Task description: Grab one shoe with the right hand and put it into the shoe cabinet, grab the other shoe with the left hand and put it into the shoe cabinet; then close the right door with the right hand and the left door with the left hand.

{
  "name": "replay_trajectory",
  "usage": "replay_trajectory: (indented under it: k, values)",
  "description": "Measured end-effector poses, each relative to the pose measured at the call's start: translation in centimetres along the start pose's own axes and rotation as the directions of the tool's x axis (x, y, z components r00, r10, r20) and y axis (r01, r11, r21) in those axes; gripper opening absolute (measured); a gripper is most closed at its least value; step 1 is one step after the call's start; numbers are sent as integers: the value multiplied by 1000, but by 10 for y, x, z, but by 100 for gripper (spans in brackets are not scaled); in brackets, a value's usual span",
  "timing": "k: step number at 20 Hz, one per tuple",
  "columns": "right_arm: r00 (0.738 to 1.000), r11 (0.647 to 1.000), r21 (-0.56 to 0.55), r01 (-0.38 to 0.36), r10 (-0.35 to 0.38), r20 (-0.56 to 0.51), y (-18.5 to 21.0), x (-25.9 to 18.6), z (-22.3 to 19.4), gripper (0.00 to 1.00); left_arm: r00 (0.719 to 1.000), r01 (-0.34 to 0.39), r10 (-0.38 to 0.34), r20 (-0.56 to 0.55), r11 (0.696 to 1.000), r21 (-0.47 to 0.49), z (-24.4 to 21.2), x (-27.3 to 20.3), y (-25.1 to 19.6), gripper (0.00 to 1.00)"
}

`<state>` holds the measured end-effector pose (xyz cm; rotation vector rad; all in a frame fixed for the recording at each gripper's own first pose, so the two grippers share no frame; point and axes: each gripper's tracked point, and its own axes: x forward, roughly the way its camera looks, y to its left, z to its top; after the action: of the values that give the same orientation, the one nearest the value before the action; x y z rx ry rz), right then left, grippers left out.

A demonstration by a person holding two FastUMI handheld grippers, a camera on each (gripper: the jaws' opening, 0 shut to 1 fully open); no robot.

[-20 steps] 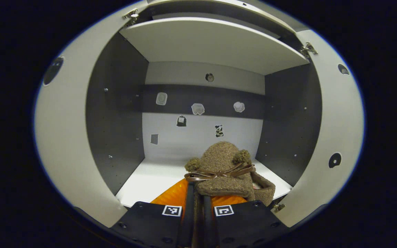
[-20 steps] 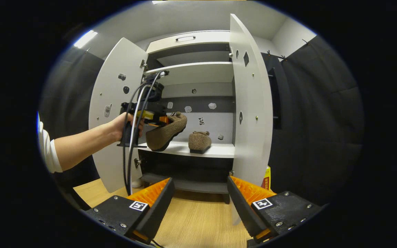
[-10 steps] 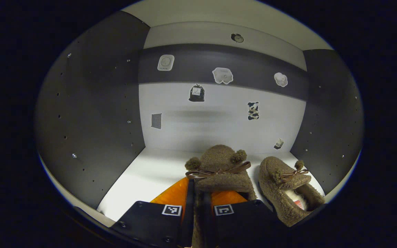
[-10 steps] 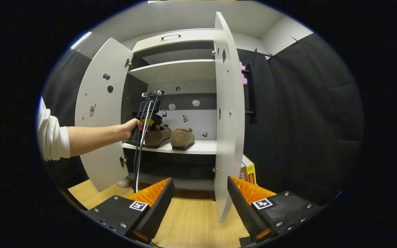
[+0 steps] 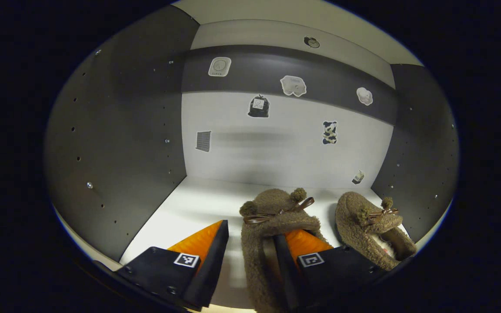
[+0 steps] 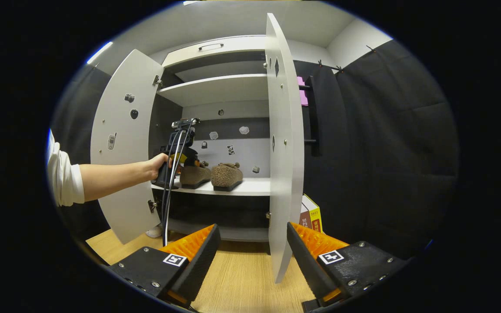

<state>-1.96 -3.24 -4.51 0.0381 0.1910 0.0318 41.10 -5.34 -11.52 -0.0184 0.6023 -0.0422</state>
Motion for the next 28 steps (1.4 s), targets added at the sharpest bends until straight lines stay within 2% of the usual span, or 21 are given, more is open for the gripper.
replay_trajectory:
  k: [2,6,12,16,20,21,22,26,28]
  values:
    - [1000,1000,3,-8,8,5,2,1,2,94,1000,19,-19,6,1000,4,3,-6,-1,86]
    - [1000,1000,-3,-26,26,17,9,0,7,94,998,42,-43,39,999,18,10,-26,-5,93]
    - [999,999,-2,-43,43,26,17,-3,9,94,977,82,-93,193,994,66,52,-89,-13,97]
    - [997,998,11,-63,62,43,22,-5,13,94,938,109,-134,318,989,96,71,-154,-22,95]
    - [995,997,19,-81,79,56,24,-8,18,94,913,126,-162,375,985,119,60,-215,-24,95]
    - [995,996,22,-86,85,58,25,-9,19,91,904,140,-175,390,983,117,55,-227,-25,95]
    - [994,995,26,-93,91,61,25,-10,19,94,899,156,-188,396,982,110,47,-240,-27,95]
    - [991,994,22,-111,109,73,26,-17,22,94,892,144,-176,416,984,109,9,-285,-22,97]
    - [990,993,25,-119,116,82,25,-19,23,94,890,143,-169,424,985,93,-13,-302,-21,94]
